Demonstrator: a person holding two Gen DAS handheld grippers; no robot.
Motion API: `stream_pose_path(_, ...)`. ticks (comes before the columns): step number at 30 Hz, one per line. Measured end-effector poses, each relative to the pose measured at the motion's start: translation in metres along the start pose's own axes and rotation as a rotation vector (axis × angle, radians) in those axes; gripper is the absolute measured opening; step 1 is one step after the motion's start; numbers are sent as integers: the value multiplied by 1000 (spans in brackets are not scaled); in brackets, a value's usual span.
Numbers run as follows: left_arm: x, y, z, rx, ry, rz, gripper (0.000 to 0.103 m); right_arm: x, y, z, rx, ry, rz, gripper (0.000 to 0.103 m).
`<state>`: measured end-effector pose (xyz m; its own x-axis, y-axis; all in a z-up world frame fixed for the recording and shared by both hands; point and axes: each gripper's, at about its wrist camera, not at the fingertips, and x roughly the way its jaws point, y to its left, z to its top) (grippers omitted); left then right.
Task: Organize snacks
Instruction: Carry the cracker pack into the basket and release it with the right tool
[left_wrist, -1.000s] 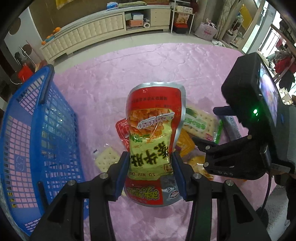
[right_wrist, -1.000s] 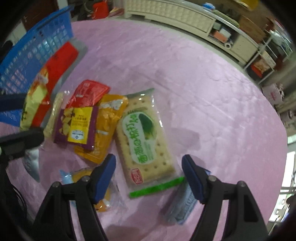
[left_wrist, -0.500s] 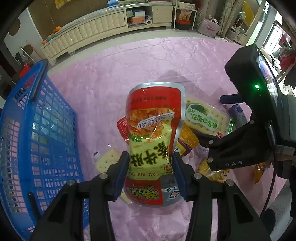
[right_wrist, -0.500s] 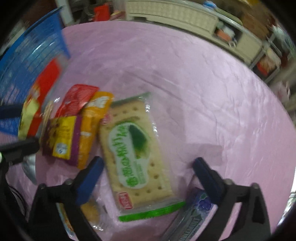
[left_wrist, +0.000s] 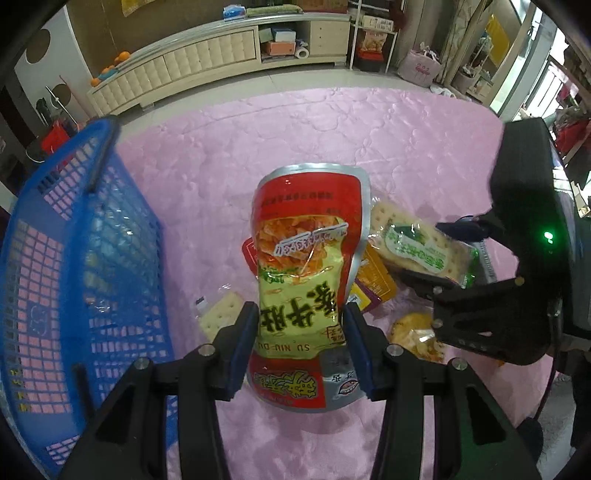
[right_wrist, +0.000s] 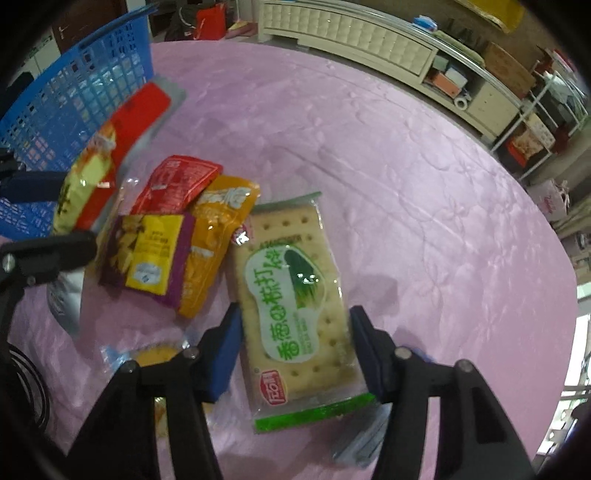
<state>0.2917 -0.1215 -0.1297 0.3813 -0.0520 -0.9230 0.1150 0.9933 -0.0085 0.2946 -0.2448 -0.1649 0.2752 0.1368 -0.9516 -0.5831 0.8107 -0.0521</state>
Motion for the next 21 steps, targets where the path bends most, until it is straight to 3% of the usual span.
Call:
stream_pose_path(4, -27, 6, -5, -10, -44, -56, 45, -35, 1, -11, 7, -22, -40, 59)
stream_pose_path(10, -78, 19, -16, -30, -103, -64, 45, -101, 7, -11, 70, -99, -50, 59)
stream_pose_path(21, -156, 57, -46, -57, -222, -66, 45, -188, 74, 11, 0, -222, -96, 59)
